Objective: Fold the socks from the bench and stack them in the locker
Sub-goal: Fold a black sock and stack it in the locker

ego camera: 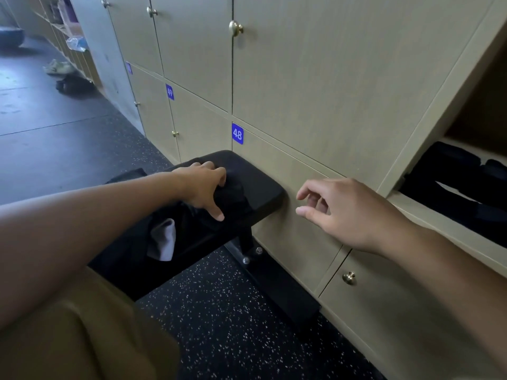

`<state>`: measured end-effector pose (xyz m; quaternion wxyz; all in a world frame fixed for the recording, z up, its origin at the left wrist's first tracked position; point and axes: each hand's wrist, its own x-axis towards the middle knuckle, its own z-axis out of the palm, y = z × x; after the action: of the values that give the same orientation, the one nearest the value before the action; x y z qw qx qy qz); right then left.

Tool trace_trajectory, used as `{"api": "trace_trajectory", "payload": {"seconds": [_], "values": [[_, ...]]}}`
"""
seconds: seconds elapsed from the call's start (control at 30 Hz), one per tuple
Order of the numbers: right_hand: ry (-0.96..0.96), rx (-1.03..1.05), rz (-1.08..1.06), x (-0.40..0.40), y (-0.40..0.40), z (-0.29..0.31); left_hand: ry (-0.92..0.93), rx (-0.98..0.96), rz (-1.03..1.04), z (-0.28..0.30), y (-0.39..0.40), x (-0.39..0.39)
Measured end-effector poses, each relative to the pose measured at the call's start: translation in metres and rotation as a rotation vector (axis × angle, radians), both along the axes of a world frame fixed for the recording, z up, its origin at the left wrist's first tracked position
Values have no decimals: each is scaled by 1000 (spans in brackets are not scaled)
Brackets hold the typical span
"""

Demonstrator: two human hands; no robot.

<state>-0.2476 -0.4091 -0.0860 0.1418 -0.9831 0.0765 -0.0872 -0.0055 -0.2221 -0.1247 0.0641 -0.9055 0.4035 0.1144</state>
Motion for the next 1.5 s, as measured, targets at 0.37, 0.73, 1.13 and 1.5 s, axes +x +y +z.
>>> {"api": "trace_trajectory", "payload": {"seconds": [0.37,0.73,1.13,1.5], "values": [[39,-24,-17,-1,-2,-1,-62,-317,72,14,3,11],[-209,-60,-91,5,-5,2,-43,-824,241,69,12,3],[-212,1014,-387,14,0,-2,1021,-1167,244,78,-13,-50],[-490,1156,-365,17,-14,-4,1247,-1068,564,39,-38,-50]]}}
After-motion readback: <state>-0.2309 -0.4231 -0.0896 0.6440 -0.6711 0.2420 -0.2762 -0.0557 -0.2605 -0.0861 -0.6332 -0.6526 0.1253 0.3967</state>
